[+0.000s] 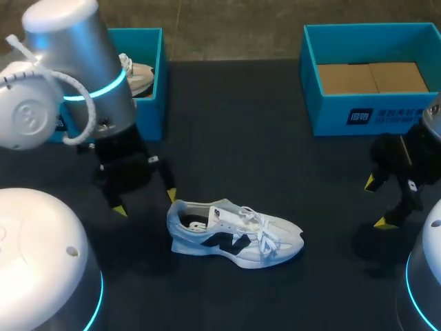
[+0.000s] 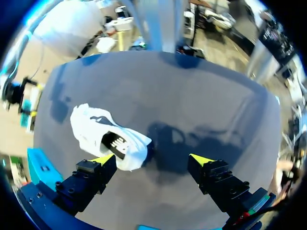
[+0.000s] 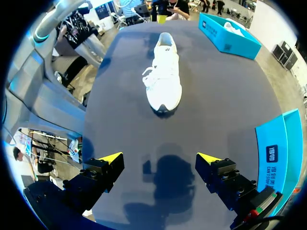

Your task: Take the shoe out of the shoebox, open the shoe tongue, remove and reinsert the insole, then place the shoe into the shoebox

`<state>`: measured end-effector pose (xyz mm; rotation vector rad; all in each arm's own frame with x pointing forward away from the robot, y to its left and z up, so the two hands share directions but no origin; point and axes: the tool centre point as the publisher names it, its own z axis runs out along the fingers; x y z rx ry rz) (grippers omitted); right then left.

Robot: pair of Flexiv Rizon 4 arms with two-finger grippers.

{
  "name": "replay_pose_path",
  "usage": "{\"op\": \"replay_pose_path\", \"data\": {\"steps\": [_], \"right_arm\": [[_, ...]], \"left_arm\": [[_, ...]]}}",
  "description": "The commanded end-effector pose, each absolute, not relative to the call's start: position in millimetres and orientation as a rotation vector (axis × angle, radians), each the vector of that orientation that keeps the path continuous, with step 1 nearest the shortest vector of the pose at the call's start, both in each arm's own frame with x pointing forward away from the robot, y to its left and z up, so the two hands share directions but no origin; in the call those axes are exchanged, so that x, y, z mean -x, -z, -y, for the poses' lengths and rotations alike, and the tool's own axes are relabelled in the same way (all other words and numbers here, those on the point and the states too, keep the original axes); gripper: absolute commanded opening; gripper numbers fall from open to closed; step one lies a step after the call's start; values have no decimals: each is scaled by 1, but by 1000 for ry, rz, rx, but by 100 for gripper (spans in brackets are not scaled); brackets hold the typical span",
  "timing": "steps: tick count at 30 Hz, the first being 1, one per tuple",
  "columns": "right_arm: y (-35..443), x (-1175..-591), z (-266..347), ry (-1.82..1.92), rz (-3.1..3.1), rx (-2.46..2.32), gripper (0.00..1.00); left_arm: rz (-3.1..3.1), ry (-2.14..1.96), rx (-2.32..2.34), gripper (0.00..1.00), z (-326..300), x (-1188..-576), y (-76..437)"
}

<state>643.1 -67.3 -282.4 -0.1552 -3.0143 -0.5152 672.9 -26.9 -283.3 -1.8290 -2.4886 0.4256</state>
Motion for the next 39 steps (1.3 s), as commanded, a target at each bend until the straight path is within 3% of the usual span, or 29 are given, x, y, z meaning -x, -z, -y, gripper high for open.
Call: {"op": "replay_pose_path", "data": {"steps": [1, 15, 19, 30, 35, 39], "right_arm": [[283, -642, 67, 513, 3017, 155, 100], [283, -642, 67, 513, 3017, 155, 100], [283, -642, 67, 513, 3017, 155, 100], [283, -642, 67, 513, 3017, 155, 100], [283, -642, 67, 513, 3017, 155, 100], [283, -642, 67, 513, 3017, 155, 100]], "left_arm": [[2765, -754, 1415, 100, 2, -670, 287], [2759, -1405, 658, 100, -20, -672, 311], [2809, -1233, 602, 100, -13, -673, 309], [2809, -1233, 602, 100, -13, -673, 309], [2755, -1346, 247, 100, -18, -683, 329], [2675, -1430, 236, 100, -28, -685, 344]]}}
